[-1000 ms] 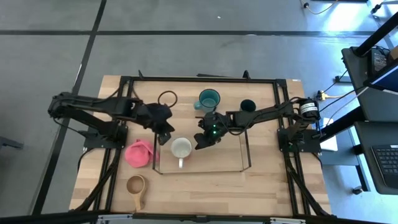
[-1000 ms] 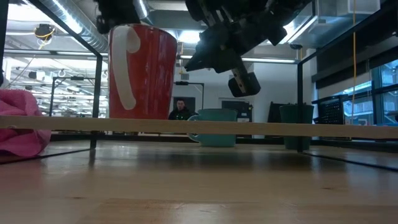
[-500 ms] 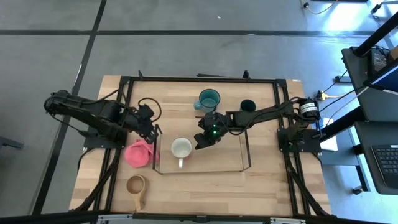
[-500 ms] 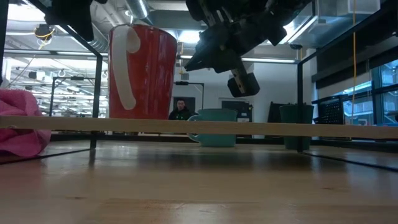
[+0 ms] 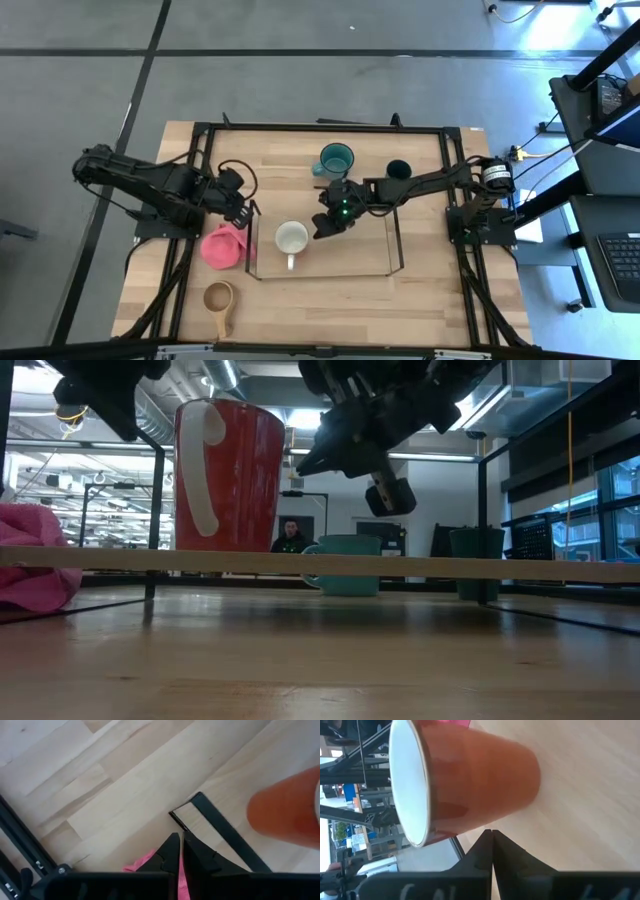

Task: Stack small to large cups/mugs on shelf
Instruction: Put the orange mug on the shelf

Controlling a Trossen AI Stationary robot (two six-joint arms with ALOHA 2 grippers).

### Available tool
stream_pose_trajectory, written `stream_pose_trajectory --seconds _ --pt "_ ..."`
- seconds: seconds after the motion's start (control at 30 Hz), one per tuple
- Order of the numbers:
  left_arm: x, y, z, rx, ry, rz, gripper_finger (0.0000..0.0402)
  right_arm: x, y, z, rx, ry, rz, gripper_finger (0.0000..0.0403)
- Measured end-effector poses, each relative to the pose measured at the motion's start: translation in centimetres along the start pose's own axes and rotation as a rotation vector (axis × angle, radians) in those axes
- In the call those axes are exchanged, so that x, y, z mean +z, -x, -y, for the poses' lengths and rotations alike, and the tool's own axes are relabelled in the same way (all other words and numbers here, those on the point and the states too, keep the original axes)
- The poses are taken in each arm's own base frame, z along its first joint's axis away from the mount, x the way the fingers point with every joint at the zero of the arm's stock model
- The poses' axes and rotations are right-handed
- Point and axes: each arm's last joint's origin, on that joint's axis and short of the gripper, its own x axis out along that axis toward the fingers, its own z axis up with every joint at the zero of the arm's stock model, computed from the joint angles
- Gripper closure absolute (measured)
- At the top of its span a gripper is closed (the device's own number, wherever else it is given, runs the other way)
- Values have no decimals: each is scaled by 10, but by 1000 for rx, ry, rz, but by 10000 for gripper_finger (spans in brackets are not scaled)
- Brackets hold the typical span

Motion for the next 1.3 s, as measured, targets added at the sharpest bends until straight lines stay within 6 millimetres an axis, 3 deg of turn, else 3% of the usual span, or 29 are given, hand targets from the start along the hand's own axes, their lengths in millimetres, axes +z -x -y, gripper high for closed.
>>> stream_pose_trajectory --seconds 0.43,1.13,1.3 --pt "-5 -29 6 -61 22 10 388 11 5 5 -8 -10 39 393" --pt "27 -41 -6 -80 -30 53 388 12 6 5 -11 4 41 393" --pt "27 -42 -10 -50 -30 26 388 11 6 8 -32 -2 30 393"
